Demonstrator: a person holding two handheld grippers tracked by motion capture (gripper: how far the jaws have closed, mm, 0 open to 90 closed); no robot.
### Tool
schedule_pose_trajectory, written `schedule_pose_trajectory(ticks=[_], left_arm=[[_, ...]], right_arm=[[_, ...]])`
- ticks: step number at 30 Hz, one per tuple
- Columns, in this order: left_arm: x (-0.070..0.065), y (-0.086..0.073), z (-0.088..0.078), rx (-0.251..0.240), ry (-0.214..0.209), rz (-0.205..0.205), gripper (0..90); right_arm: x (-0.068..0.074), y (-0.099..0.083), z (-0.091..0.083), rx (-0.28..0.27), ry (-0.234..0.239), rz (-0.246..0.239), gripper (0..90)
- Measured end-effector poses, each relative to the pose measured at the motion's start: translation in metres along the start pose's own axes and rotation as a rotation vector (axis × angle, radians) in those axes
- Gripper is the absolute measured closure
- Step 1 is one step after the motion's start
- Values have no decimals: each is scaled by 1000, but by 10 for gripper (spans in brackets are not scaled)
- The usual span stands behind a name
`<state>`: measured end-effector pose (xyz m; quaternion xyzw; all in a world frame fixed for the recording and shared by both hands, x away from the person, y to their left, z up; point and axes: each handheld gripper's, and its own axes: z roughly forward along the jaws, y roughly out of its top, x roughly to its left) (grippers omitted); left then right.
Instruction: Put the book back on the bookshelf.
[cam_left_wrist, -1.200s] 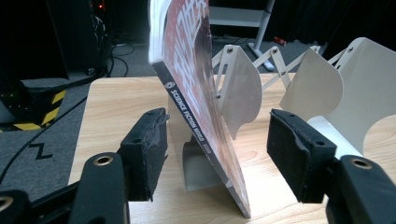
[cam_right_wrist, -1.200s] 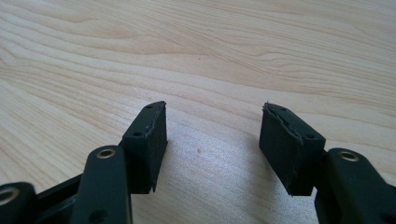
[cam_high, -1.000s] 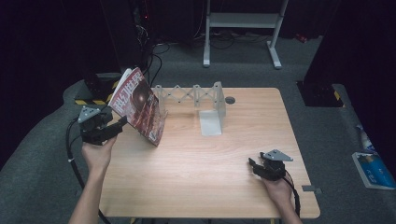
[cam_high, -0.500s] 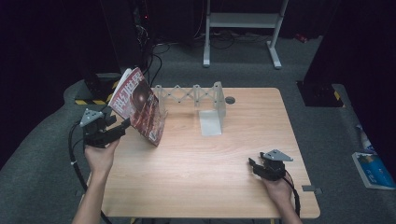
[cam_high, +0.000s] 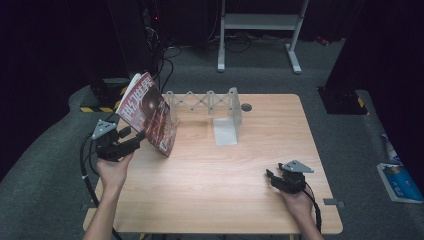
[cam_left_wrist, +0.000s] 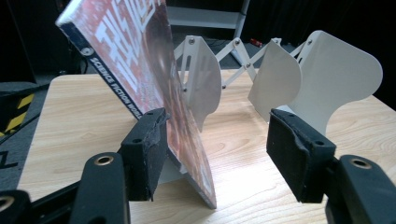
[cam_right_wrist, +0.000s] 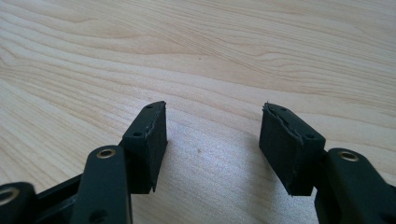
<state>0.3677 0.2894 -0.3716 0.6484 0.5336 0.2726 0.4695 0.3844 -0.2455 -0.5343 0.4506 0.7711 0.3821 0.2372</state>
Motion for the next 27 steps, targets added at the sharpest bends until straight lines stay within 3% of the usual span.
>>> schedule_pose_trajectory(ticks=[27], left_arm=[[-16, -11, 8, -4, -61, -11, 385]], right_arm=[[0, 0, 0, 0, 0, 2, 415]])
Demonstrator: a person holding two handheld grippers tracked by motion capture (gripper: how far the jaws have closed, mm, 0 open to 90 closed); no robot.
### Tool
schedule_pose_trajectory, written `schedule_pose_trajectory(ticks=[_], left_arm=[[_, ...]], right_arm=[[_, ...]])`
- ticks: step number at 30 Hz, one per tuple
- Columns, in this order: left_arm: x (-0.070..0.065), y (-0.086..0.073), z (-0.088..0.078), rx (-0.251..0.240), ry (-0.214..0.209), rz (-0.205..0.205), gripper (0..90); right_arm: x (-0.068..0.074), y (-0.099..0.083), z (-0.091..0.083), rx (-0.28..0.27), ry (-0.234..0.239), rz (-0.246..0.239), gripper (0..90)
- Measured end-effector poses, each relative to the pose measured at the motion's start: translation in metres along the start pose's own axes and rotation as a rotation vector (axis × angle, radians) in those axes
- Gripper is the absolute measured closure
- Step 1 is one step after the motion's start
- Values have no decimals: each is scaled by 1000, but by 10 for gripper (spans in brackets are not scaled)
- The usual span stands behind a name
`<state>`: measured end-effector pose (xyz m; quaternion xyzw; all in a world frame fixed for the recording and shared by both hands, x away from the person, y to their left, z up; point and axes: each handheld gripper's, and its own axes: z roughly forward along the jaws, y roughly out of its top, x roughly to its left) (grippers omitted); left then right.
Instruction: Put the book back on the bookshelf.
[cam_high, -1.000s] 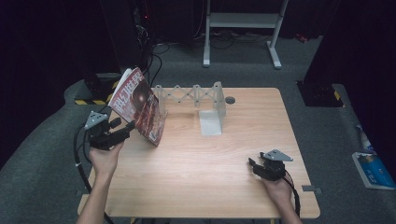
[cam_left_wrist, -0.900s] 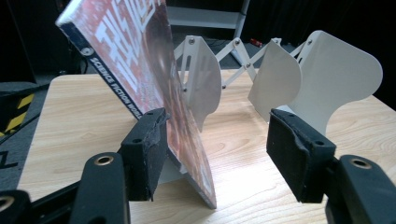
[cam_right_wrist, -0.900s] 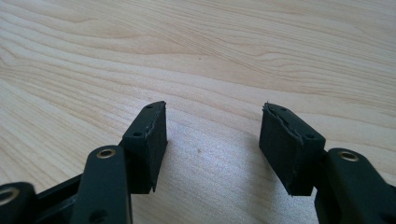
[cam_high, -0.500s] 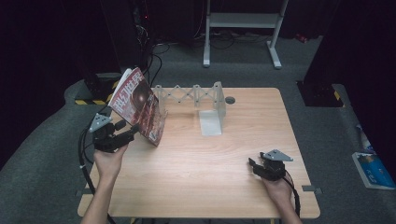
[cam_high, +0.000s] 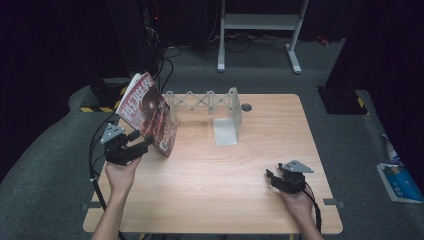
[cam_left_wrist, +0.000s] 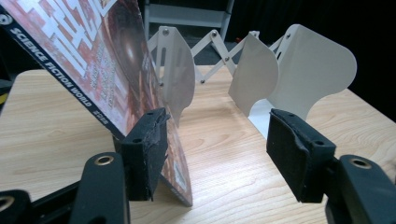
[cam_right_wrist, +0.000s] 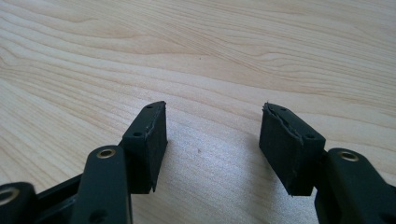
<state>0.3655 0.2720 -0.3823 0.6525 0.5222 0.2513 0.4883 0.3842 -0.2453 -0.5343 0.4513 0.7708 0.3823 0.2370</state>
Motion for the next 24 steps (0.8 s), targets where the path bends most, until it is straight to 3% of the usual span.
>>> schedule_pose_trajectory(ticks=[24], left_arm=[[-14, -7, 12, 15, -49, -2, 386]], right_arm=[[0, 0, 0, 0, 3, -5, 412]])
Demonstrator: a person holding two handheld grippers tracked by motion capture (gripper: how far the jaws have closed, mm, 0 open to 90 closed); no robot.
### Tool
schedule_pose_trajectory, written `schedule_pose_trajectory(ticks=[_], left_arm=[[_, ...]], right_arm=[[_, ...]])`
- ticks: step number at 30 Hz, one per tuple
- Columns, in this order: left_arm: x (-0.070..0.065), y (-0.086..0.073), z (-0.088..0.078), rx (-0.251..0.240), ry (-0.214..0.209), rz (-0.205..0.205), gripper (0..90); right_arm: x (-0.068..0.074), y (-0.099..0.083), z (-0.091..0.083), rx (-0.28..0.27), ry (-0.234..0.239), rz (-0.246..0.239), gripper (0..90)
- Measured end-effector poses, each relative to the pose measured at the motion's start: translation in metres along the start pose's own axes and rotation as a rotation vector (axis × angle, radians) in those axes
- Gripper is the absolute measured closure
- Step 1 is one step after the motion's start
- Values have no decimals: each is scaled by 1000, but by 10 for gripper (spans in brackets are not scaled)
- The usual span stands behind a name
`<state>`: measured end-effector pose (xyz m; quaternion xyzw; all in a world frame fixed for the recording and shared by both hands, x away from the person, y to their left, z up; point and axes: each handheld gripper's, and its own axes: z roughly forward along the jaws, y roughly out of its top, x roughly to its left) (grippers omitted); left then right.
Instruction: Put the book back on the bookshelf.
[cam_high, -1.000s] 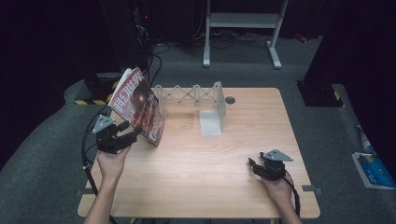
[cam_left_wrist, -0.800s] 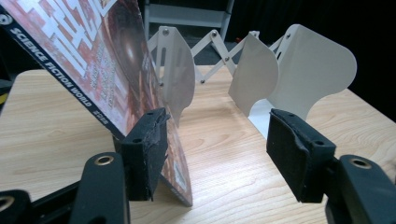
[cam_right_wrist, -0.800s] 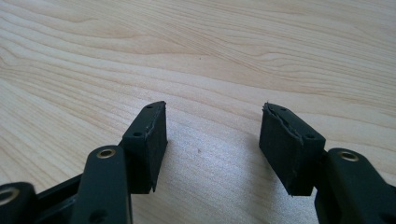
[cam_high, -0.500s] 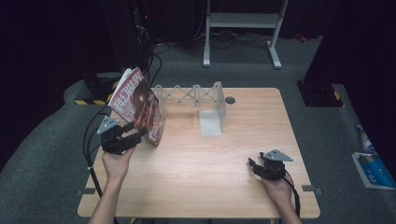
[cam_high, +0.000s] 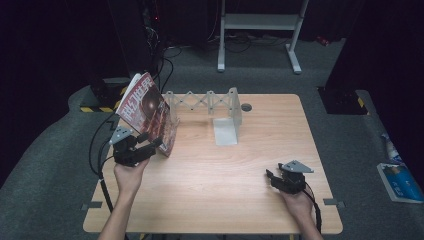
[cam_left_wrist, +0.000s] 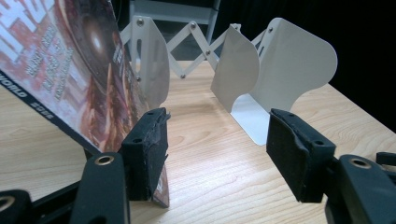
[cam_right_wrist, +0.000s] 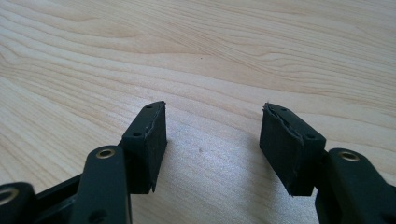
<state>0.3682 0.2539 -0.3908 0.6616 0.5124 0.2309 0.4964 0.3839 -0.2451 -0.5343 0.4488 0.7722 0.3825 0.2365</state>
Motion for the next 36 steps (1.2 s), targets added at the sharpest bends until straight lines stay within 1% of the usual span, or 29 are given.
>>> schedule_pose_trajectory(ticks=[7, 26, 36], left_arm=[[-4, -1, 4, 15, -9, 12, 388], [-14, -2, 14, 20, -43, 15, 388], [-19, -2, 20, 26, -54, 21, 388]], right_arm=[[0, 0, 0, 0, 0, 0, 413], [0, 0, 0, 0, 0, -1, 413], [0, 0, 0, 0, 1, -1, 413]])
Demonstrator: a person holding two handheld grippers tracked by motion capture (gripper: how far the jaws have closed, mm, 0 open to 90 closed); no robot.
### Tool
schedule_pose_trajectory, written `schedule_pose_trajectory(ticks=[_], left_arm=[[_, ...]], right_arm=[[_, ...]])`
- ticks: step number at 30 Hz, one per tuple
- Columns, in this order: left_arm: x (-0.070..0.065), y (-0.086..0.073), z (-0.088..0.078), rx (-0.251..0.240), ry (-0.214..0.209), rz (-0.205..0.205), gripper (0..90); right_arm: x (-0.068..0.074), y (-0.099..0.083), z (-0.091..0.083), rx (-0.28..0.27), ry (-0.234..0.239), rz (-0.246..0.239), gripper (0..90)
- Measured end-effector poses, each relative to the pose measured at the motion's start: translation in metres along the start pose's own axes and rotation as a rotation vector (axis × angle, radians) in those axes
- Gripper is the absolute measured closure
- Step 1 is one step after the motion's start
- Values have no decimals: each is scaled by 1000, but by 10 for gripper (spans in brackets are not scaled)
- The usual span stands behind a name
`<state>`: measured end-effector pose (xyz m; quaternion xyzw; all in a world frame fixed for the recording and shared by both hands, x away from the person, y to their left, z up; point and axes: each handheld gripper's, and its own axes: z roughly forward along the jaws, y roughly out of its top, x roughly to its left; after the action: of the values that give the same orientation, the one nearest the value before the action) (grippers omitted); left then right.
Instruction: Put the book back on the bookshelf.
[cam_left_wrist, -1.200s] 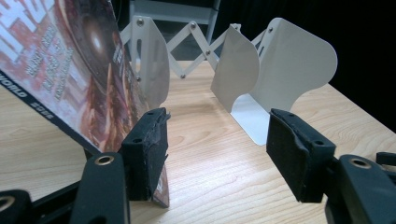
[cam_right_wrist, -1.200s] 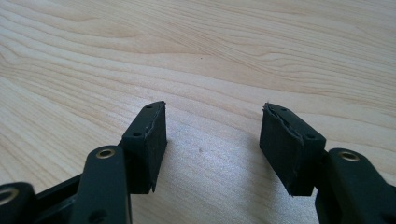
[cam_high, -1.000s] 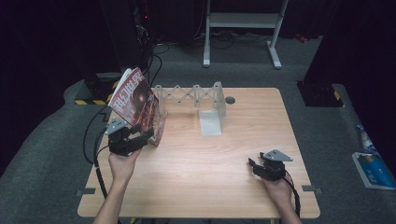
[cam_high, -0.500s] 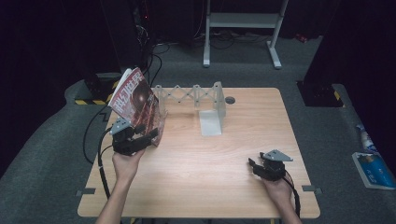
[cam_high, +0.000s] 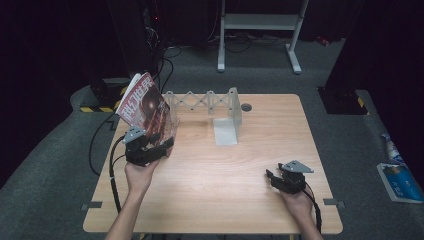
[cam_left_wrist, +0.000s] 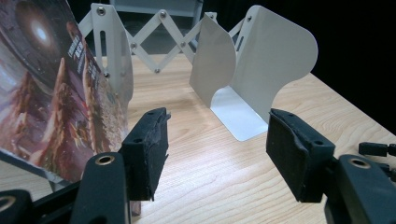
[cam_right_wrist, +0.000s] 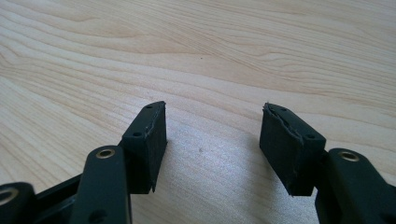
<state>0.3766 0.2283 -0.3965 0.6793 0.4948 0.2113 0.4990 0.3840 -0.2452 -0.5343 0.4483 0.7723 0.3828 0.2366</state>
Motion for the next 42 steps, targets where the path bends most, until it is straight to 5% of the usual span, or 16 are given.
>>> schedule_pose_trajectory(ticks=[42], left_arm=[[-33, -7, 31, 41, -68, 52, 382]], right_arm=[[0, 0, 0, 0, 0, 0, 413]])
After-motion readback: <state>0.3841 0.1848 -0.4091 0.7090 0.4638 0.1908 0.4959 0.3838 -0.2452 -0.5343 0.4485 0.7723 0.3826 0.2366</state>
